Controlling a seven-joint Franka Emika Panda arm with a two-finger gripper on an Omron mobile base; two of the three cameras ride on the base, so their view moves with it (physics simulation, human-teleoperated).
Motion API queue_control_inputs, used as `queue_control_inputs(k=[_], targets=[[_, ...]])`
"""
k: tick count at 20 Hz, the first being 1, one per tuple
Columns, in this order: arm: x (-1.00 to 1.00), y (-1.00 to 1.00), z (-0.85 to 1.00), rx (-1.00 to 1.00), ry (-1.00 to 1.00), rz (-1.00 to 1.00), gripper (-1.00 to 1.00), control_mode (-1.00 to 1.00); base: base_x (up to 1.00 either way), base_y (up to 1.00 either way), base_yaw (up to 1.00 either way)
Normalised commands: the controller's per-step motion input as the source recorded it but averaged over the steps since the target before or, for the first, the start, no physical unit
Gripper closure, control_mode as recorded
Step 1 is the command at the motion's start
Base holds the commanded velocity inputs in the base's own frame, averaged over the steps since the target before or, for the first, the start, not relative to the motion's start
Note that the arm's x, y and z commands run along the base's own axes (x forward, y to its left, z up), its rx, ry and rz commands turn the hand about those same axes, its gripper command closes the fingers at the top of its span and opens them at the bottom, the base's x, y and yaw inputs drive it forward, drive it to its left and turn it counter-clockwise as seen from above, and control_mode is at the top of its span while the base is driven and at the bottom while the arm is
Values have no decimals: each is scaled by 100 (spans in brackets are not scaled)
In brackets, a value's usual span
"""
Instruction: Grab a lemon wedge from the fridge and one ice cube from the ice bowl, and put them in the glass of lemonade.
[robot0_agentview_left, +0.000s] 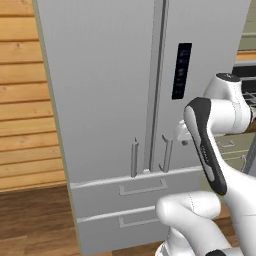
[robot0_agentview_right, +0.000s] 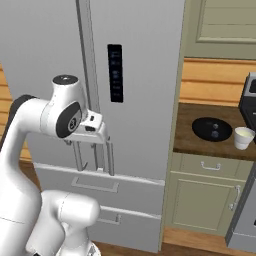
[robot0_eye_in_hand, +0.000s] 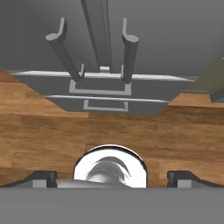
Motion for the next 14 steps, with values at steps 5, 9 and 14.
queue_control_inputs(k=[5,9,14], targets=[[3,1,-81,-4,-16,-1,-100,-100,0,0,0],[49,41,-49,1,-18,-12,-100,-100,0,0,0],[54,-6,-23,2,-2,14,-100,-100,0,0,0]])
